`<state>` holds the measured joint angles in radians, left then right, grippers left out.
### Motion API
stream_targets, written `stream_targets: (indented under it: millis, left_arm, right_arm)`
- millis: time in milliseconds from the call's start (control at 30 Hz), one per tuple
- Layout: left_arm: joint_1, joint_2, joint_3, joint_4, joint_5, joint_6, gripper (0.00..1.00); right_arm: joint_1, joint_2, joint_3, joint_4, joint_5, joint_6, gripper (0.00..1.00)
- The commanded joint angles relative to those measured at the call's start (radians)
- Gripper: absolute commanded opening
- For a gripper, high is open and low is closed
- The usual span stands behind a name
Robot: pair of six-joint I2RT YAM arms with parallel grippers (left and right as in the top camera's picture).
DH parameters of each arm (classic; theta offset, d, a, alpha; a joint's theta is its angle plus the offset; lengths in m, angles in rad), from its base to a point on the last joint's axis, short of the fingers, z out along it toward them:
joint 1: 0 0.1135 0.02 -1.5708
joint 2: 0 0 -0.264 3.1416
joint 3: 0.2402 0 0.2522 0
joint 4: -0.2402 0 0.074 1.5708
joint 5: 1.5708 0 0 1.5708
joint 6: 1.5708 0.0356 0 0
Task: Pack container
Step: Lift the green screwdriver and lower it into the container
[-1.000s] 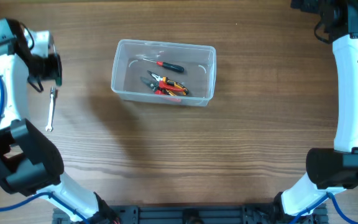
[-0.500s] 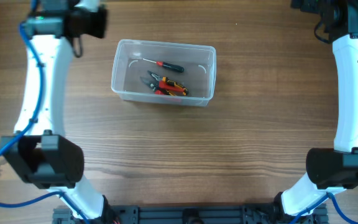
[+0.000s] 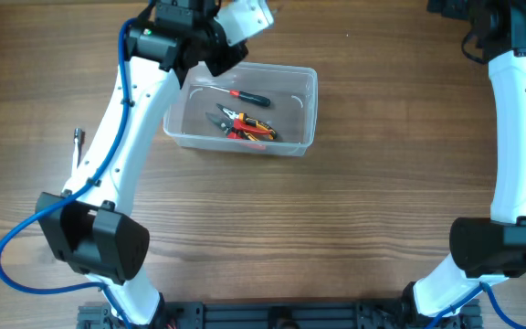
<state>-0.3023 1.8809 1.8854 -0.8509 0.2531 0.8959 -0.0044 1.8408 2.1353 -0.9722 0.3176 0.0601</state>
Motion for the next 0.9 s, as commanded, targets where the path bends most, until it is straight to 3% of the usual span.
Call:
stream_targets:
  millis: [0, 267, 533, 867]
  left_arm:
    - [0.001, 0.026, 0.014, -0.077, 0.057, 0.096, 0.04]
    - [0.001, 0.168, 0.014, -0.207, 0.095, 0.175, 0.04]
    - [0.001, 0.33, 0.013, -0.208, 0.093, 0.175, 0.04]
    - [0.001, 0.387, 0.013, -0.19, 0.064, 0.174, 0.05]
  right_arm:
    - [0.004, -0.005, 0.004, 0.002, -0.001, 0.018, 1.0]
    - [0.004, -0.005, 0.004, 0.002, -0.001, 0.018, 1.0]
    - [0.004, -0.006, 0.004, 0.002, -0.001, 0.018, 1.0]
    - [0.004, -0.006, 0.004, 0.002, -0.001, 0.018, 1.0]
